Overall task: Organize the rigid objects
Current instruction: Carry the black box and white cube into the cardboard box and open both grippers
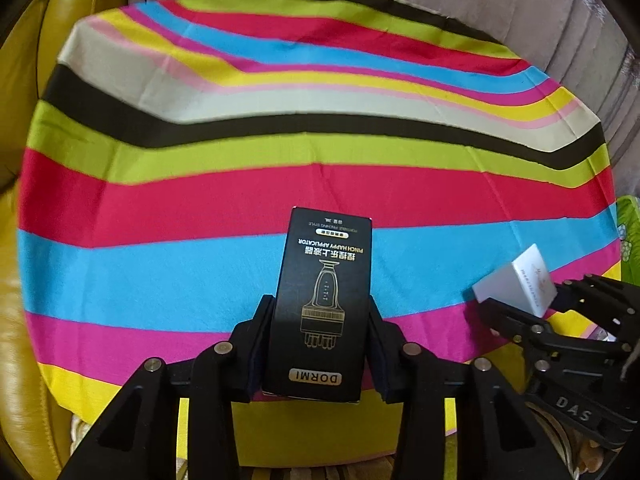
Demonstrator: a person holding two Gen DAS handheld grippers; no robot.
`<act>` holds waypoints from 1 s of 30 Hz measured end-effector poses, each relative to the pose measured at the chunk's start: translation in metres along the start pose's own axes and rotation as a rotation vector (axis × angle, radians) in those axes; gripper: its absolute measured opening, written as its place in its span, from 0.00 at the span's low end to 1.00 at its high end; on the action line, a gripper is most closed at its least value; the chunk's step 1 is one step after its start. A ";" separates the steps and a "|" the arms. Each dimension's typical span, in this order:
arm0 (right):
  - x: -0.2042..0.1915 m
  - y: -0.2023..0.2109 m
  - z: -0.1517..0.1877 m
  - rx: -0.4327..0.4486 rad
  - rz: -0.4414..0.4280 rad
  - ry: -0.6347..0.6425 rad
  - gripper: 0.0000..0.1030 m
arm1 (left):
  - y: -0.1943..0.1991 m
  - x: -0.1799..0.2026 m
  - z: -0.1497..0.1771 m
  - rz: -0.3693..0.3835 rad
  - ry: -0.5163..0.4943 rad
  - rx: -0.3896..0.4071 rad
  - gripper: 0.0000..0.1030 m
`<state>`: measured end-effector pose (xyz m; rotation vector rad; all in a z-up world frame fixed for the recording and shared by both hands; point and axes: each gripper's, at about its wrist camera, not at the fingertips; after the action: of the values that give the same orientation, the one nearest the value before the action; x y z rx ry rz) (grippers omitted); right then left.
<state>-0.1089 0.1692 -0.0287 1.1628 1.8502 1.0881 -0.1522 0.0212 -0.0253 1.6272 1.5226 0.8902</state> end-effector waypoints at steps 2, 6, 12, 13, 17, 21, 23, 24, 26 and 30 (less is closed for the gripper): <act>0.002 0.013 0.004 0.029 0.005 -0.002 0.44 | 0.010 0.005 -0.001 -0.007 -0.017 0.028 0.41; 0.008 0.033 0.015 0.073 0.015 -0.024 0.44 | 0.030 0.022 0.001 0.011 -0.058 0.058 0.41; 0.030 0.071 0.039 0.124 0.012 -0.087 0.44 | 0.052 0.056 0.004 0.063 -0.131 0.082 0.41; 0.033 0.076 0.043 0.131 0.012 -0.097 0.44 | 0.055 0.063 0.005 0.073 -0.143 0.083 0.41; 0.047 0.097 0.063 0.158 0.021 -0.138 0.44 | 0.065 0.085 0.009 0.103 -0.180 0.083 0.41; 0.063 0.118 0.085 0.183 0.032 -0.182 0.44 | 0.073 0.105 0.016 0.132 -0.214 0.076 0.41; 0.067 0.123 0.093 0.191 0.039 -0.198 0.44 | 0.078 0.118 0.021 0.144 -0.239 0.075 0.41; 0.071 0.128 0.099 0.194 0.047 -0.205 0.44 | 0.080 0.126 0.024 0.146 -0.251 0.075 0.41; 0.077 0.136 0.109 0.199 0.058 -0.215 0.44 | 0.084 0.138 0.029 0.161 -0.273 0.071 0.41; 0.096 0.155 0.132 0.211 0.084 -0.259 0.44 | 0.095 0.168 0.040 0.208 -0.332 0.060 0.41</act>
<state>0.0242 0.3341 0.0456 1.4410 1.7552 0.7570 -0.0601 0.1838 0.0384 1.8946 1.1770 0.6443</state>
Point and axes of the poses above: each gripper's, at about its wrist camera, not at the fingertips, and y roughly against the way its jaws point, x to its right, z to its underside, and after that the axes turned 4 degrees about -z, right-handed
